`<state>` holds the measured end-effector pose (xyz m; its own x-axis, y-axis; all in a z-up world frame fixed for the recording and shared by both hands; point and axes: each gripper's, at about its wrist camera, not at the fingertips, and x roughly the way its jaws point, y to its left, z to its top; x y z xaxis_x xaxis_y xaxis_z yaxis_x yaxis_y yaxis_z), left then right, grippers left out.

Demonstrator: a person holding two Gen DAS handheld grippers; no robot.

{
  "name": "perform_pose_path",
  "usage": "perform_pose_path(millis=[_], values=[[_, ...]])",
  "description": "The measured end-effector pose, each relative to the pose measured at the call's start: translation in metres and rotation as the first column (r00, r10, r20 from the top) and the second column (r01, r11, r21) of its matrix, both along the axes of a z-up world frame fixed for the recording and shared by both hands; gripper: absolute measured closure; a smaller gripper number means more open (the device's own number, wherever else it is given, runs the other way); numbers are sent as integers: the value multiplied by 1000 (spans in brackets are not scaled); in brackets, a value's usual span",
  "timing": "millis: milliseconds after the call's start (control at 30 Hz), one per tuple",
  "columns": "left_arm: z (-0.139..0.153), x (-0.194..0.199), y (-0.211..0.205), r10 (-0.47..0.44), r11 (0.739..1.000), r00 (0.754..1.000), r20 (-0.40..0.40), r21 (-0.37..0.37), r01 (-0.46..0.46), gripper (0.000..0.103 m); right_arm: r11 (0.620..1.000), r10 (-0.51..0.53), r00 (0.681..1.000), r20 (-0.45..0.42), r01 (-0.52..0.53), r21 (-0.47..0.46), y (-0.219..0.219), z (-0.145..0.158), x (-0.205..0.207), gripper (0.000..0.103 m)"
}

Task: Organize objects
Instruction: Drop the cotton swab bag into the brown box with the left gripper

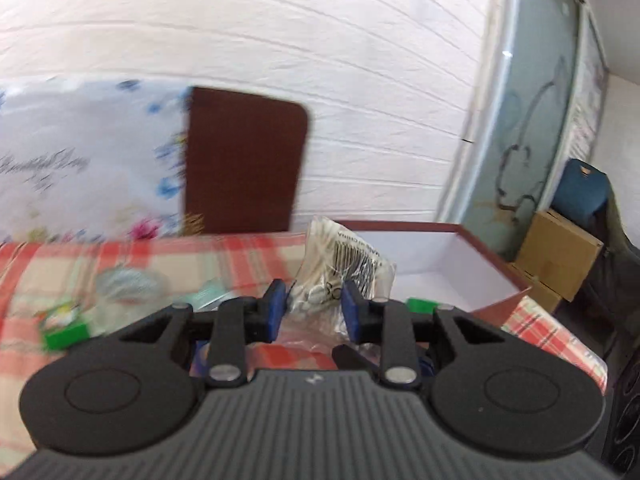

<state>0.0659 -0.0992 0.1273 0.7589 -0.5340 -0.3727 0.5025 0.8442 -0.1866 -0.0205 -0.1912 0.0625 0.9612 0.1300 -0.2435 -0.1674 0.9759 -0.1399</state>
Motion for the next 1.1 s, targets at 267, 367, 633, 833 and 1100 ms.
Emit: perform_pose_path(millis=[267,367,633,833,1100], values=[[-10,41,-129,-91,983,995,38,161,84,41,951,-306,951,32,305,43,-104,5,27,46],[-20,48,-132,-41,978,999,-29,205,46,42,893,-449,893,-27,450,16,-126,-8,37,52],[-14,4,-87,31,976,1000,-2,214,-30,39,888,-428,903,-25,426,172,-138,-8,-3,51],[-25,-6,-63,130,944,990,-46,312,-109,38,886,-371,924,-89,381,265,-122,-7,-21,50],[-50,-12,-32,220,918,968,-118,361,-165,38,871,-281,931,-233,349,345,-108,-14,-31,50]])
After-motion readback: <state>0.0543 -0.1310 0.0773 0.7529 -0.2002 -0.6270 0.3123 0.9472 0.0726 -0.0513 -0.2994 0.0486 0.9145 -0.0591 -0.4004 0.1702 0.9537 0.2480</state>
